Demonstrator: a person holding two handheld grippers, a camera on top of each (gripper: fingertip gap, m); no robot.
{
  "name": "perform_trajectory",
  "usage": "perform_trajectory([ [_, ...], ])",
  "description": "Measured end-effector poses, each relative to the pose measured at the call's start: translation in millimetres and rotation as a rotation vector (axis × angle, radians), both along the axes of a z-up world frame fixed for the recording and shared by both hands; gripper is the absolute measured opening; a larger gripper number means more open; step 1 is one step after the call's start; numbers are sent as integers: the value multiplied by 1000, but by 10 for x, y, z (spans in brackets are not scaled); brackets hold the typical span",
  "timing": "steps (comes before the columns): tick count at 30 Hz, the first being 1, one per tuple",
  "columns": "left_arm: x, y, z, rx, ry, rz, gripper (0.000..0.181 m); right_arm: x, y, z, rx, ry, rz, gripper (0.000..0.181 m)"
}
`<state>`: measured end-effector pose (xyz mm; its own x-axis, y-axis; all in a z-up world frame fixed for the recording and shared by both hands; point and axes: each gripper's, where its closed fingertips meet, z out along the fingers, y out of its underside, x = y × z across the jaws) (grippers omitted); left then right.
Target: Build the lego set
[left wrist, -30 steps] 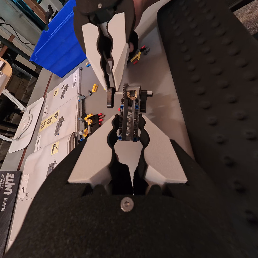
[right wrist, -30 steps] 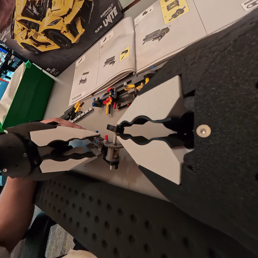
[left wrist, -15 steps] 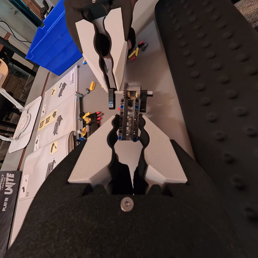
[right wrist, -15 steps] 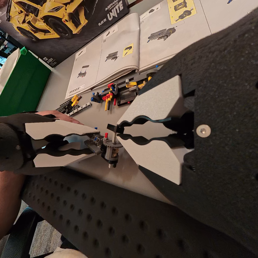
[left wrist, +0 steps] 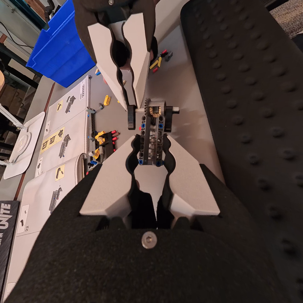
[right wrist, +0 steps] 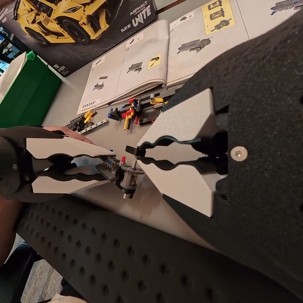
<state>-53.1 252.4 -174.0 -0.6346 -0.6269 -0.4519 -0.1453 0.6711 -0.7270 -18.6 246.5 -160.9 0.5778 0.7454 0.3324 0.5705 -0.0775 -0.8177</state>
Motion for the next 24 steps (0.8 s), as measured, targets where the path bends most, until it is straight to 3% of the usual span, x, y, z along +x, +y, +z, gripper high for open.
perform_trajectory([
  [24, -15, -4, -19, 9, 10, -7, 26, -20, -12, -28, -13, -55, 62, 9],
])
